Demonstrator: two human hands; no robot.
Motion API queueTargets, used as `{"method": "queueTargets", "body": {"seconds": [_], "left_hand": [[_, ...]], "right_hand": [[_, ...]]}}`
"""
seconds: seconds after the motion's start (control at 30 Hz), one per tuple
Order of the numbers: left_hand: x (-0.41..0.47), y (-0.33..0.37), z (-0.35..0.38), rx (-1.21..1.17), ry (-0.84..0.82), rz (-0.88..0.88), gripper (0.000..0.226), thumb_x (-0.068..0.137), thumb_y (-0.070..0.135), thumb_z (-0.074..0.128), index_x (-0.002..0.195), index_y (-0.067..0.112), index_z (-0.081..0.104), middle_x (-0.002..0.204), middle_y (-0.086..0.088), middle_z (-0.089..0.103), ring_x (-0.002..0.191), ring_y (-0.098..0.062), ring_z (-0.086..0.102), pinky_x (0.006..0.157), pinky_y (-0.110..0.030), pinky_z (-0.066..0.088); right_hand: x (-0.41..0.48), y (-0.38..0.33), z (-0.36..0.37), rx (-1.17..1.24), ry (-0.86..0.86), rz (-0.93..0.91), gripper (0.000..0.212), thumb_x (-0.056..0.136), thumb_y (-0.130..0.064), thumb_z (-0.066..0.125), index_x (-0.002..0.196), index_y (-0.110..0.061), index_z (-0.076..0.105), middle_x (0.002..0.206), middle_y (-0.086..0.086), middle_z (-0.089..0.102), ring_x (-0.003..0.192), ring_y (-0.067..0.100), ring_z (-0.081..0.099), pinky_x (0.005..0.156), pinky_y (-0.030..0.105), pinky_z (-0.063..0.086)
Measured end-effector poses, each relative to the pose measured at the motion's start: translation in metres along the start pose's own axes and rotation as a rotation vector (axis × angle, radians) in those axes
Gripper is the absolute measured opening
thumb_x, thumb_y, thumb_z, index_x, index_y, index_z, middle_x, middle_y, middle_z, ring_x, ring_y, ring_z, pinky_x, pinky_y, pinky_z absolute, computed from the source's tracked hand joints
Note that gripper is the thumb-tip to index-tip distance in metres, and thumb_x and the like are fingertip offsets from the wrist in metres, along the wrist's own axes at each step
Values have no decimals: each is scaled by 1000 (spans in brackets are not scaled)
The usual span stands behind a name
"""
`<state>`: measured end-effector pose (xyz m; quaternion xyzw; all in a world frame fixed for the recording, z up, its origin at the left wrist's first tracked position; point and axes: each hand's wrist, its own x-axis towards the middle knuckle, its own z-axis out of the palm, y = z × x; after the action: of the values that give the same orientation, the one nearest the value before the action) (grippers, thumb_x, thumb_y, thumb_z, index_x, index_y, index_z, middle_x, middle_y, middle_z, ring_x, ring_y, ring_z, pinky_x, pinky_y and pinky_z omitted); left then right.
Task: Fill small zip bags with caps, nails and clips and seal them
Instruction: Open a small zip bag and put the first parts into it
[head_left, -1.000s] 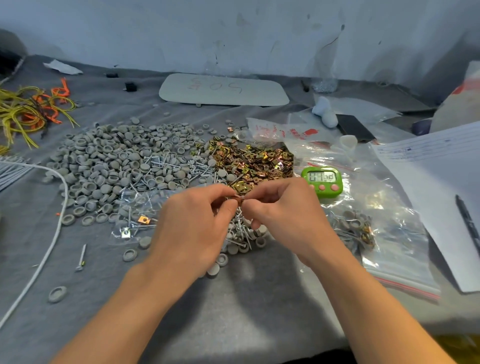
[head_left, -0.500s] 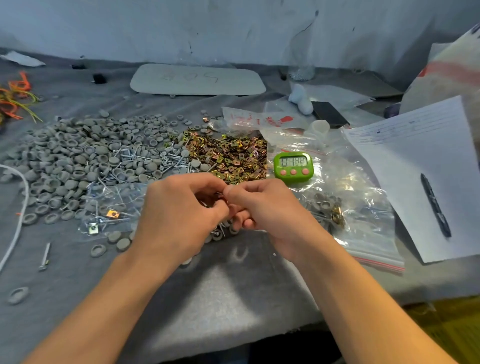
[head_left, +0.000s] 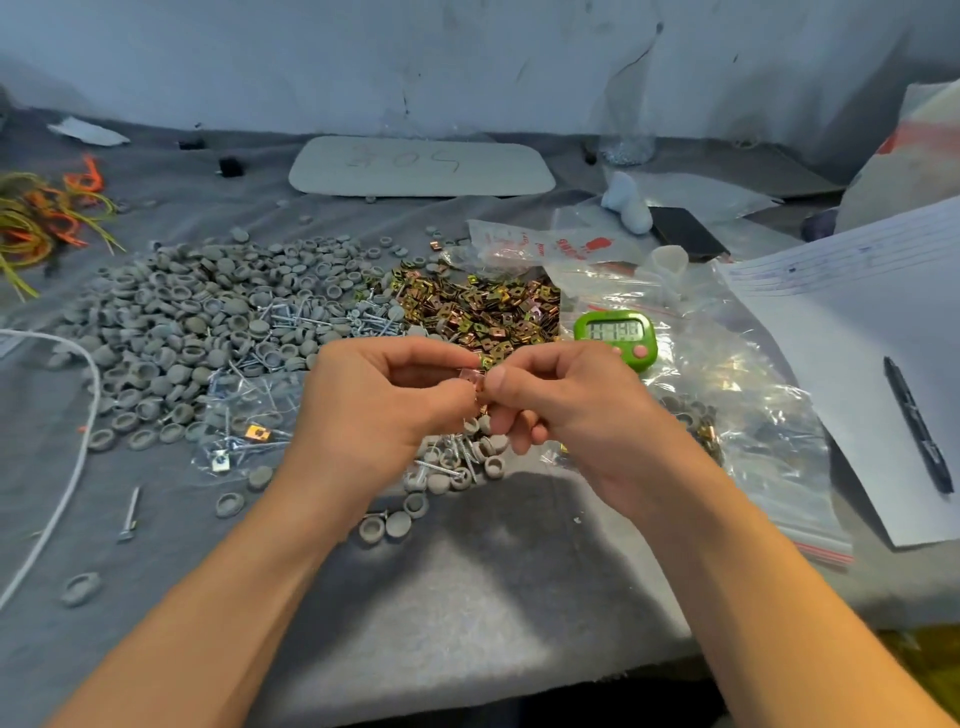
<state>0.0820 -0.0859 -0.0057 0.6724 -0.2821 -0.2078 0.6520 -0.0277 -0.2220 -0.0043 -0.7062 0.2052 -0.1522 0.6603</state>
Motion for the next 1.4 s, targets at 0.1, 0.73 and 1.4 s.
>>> {"method": "queueTargets", "body": {"seconds": [0.1, 0.73, 1.4], "left_hand": [[0, 2, -4, -134, -27, -83, 22, 75, -7, 81, 83, 14, 81, 76, -14, 77, 66, -20, 76, 58, -24, 59], [6, 0, -9, 31, 84, 153, 39, 75, -12, 81, 84, 27, 81, 81, 4, 80, 78, -12, 77, 70, -20, 59], [3, 7, -32, -171, 19, -31, 14, 74, 26, 75, 77, 15, 82, 75, -13, 77, 65, -22, 76, 58, -23, 59]], "right_hand": [[1, -1, -1, 14, 0, -28, 22, 95, -6, 70, 74, -5, 74, 59, 7, 66, 47, 13, 54, 48, 18, 42], [3, -10, 18, -344, 205, -339, 18, 85, -5, 78, 79, -22, 82, 64, -6, 74, 58, 17, 70, 55, 39, 59], [9, -17, 36, 60, 5, -104, 16, 87, 4, 74, 78, -9, 77, 66, 13, 72, 52, 18, 59, 50, 19, 45]]}}
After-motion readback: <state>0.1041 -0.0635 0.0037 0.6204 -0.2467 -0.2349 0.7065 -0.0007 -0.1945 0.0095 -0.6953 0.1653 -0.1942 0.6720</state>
